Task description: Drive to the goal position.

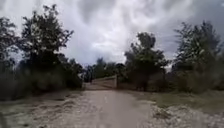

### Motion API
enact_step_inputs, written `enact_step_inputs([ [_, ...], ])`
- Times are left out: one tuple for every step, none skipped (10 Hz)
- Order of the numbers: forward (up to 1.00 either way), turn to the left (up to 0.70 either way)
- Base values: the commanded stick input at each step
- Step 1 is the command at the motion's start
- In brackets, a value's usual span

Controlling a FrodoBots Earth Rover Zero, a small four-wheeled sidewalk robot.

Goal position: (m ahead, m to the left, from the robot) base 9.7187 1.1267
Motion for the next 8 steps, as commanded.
enact_step_inputs([
  [0.85,0.00],
  [0.85,0.00],
  [0.85,0.00],
  [0.85,0.01],
  [0.85,0.22],
  [0.85,0.15],
  [0.85,0.01],
  [0.85,0.00],
])
